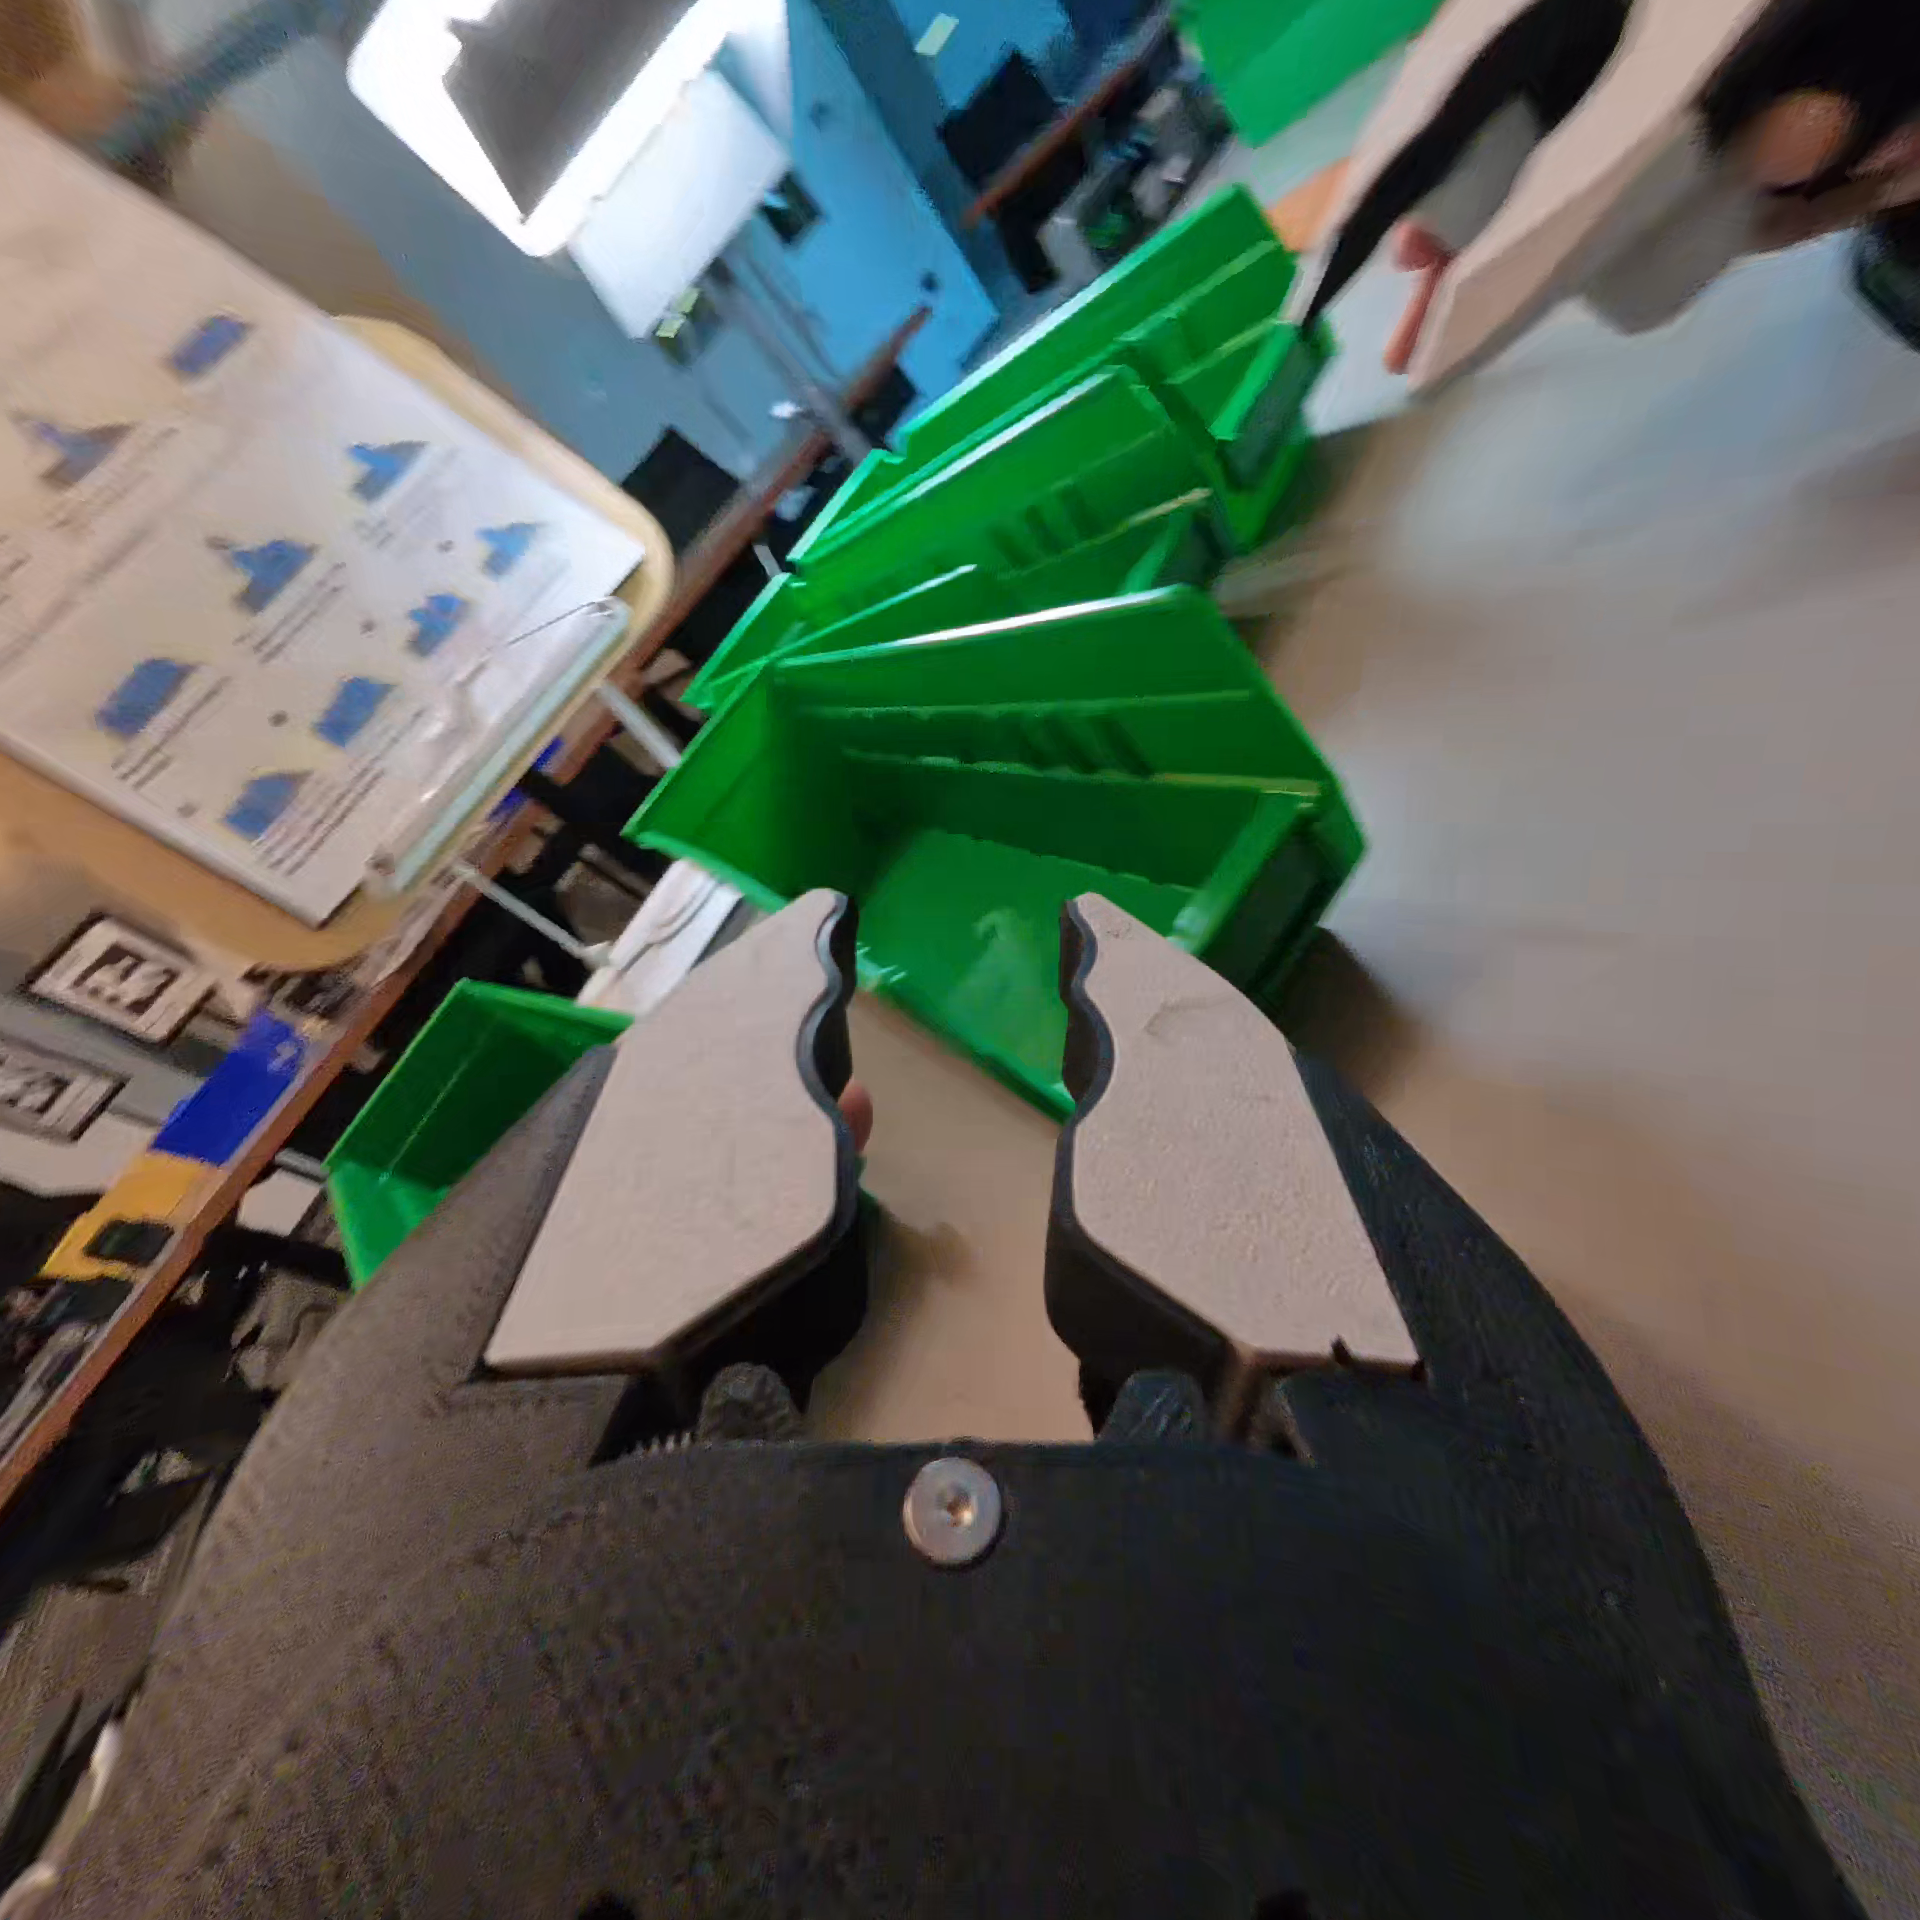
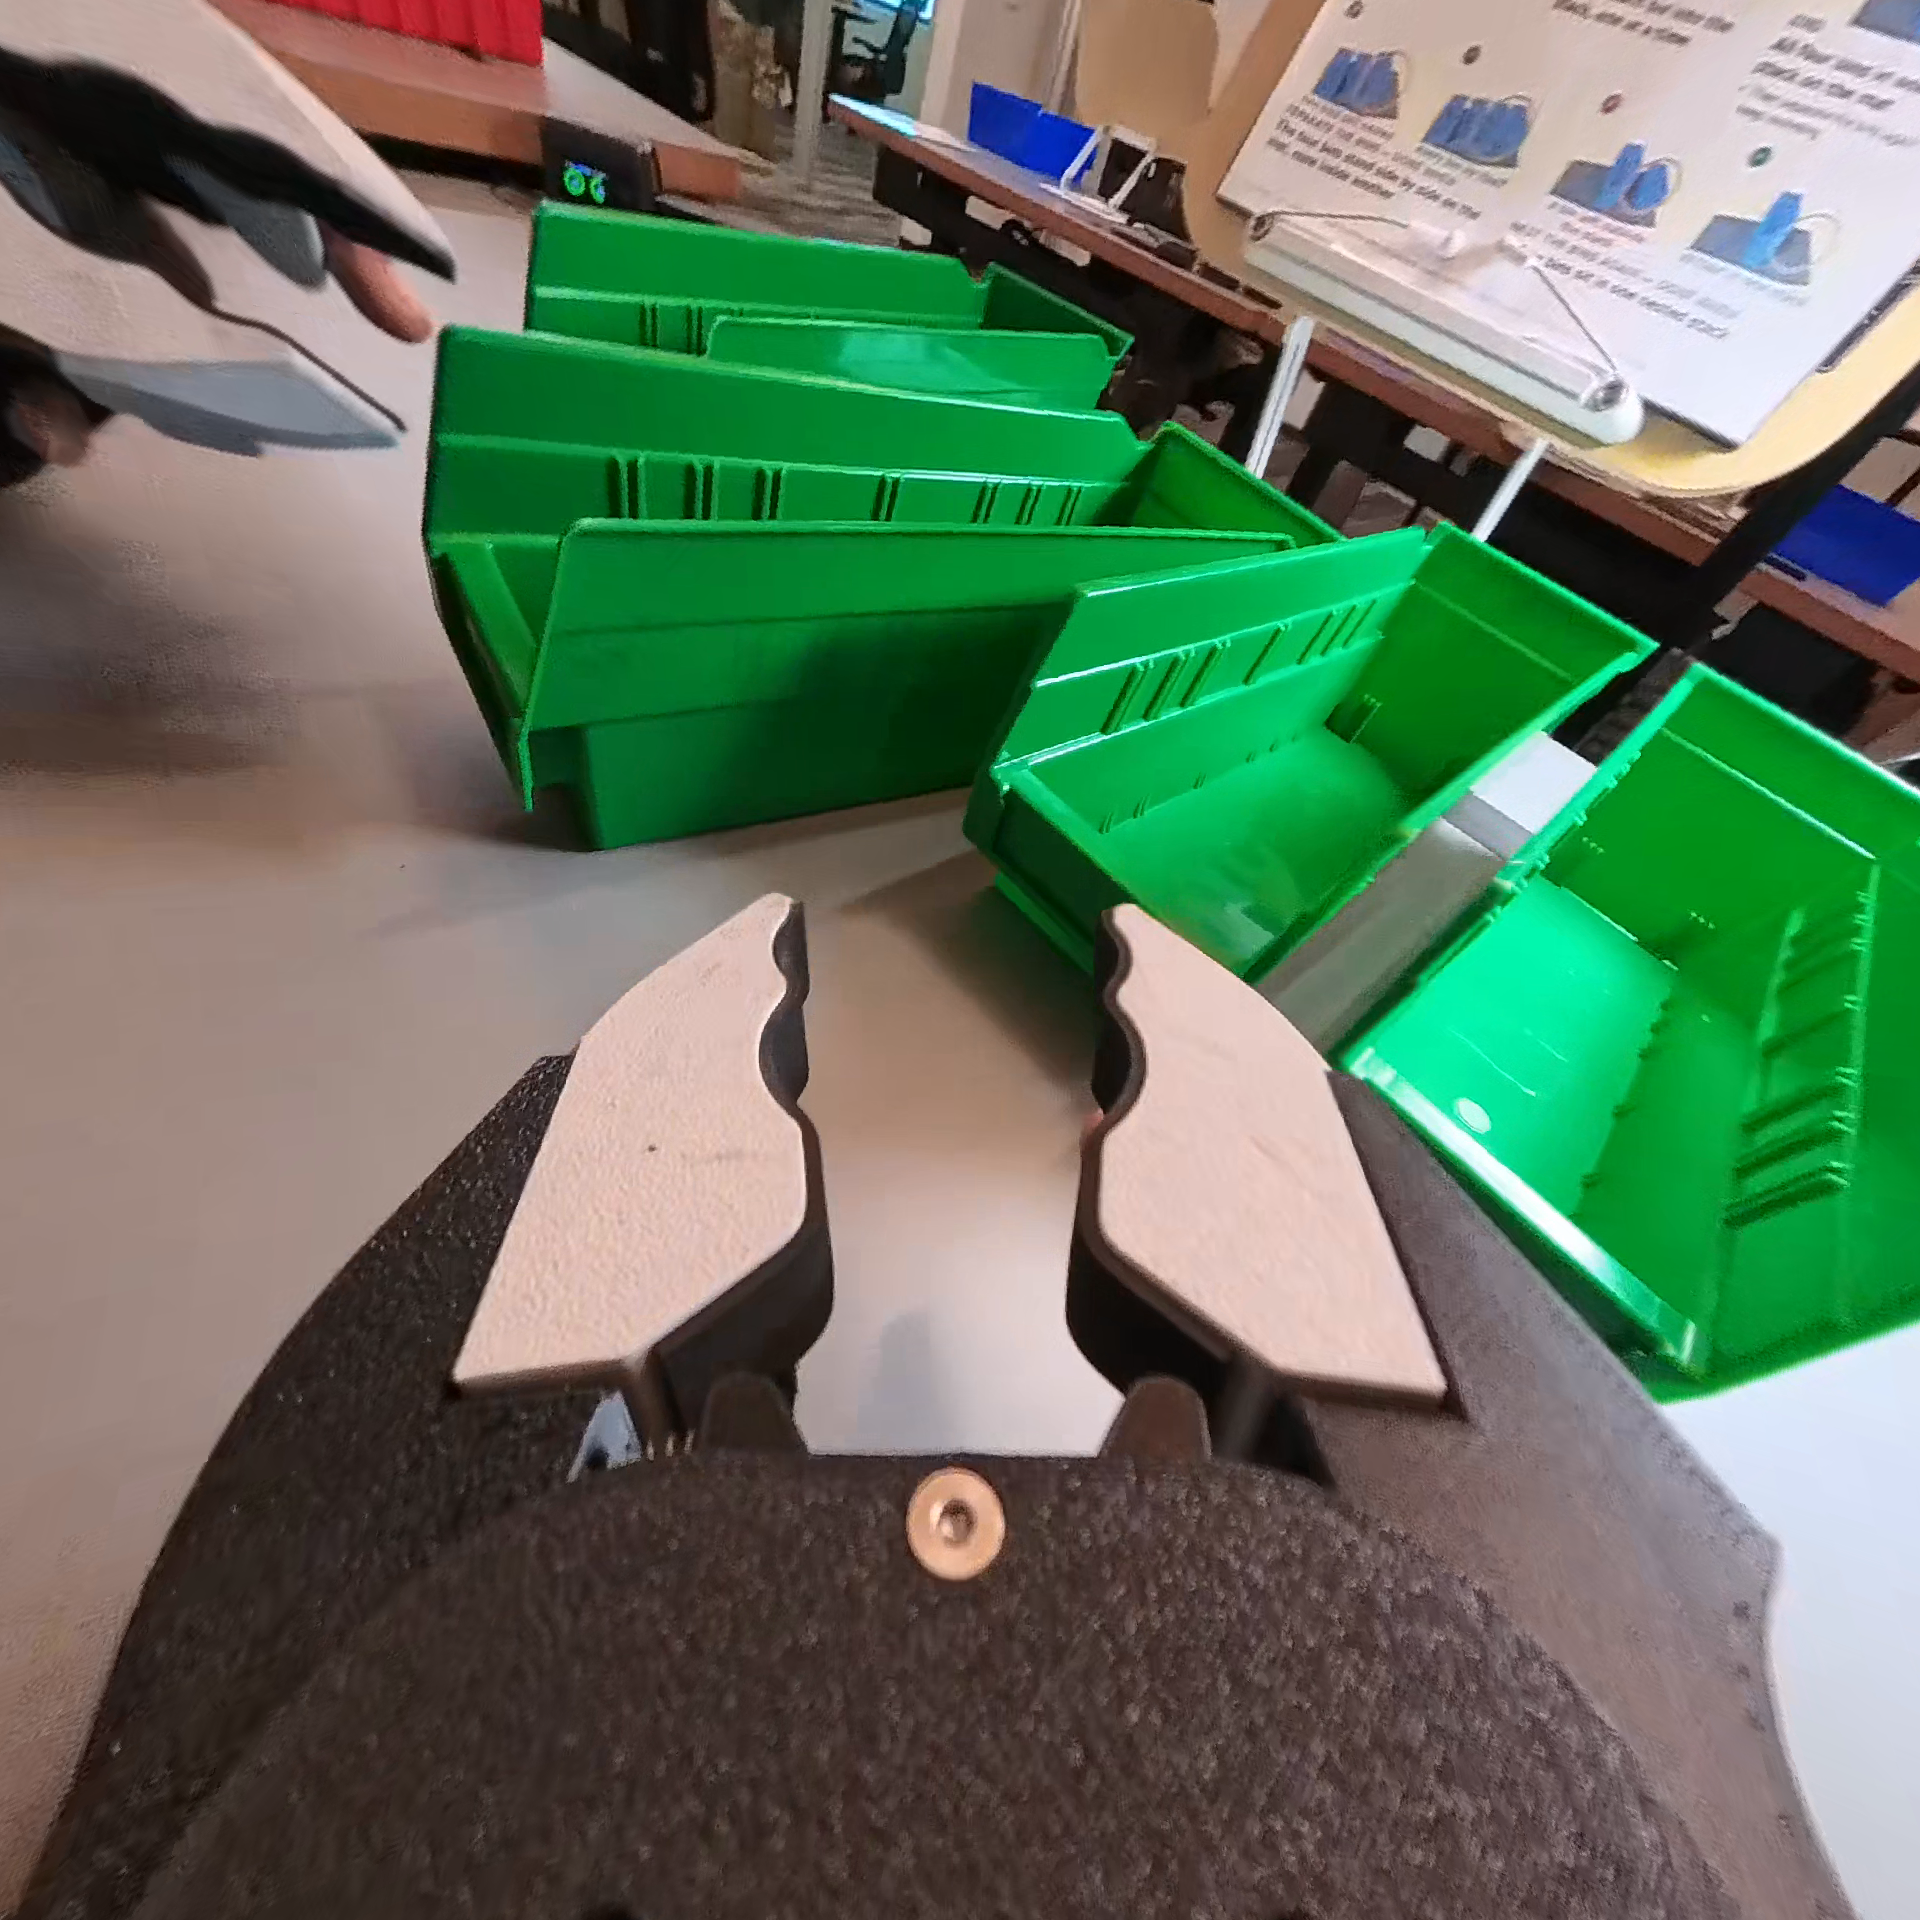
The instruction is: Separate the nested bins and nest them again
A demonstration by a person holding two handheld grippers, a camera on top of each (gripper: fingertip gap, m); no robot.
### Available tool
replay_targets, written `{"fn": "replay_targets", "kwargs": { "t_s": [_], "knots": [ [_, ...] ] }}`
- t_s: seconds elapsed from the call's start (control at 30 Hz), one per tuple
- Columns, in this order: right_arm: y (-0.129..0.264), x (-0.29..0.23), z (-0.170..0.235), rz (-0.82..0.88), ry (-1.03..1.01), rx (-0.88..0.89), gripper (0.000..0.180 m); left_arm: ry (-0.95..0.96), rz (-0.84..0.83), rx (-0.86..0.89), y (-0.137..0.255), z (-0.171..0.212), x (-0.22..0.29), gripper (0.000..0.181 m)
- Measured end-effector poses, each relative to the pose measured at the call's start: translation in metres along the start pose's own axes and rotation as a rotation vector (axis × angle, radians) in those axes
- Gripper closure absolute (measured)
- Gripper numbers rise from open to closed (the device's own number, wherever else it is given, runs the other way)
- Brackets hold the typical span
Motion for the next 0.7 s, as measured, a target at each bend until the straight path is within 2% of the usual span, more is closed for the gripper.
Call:
{"fn": "replay_targets", "kwargs": {
  "t_s": [0.1, 0.2, 0.43, 0.47, 0.7],
  "knots": [
    [-0.004, -0.003, 0.005, -0.014, 0.020, -0.025, 0.128, -0.112, 0.105, 0.001, -0.003, -0.012, 0.010, 0.148],
    [-0.004, -0.003, 0.005, -0.014, 0.020, -0.017, 0.130, -0.201, 0.277, -0.126, -0.015, -0.008, 0.025, 0.146],
    [-0.002, -0.004, 0.005, -0.022, 0.020, -0.004, 0.131, -0.424, 0.327, -0.433, -0.055, 0.003, 0.047, 0.143],
    [-0.002, -0.005, 0.005, -0.025, 0.023, -0.004, 0.132, -0.411, 0.333, -0.454, -0.060, 0.003, 0.048, 0.148],
    [-0.002, -0.008, 0.005, -0.033, 0.046, -0.004, 0.134, -0.367, 0.260, -0.504, -0.100, 0.002, 0.042, 0.149]
  ]
}}
Point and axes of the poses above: each gripper's, where its closed fingertips meet, y back along the fingers, z out of its underside, x = y × z across the jaws, the point moved 7 cm from there along y, back along the fingers, and after that the axes turned 4 degrees about -y, right-handed, at the moved point
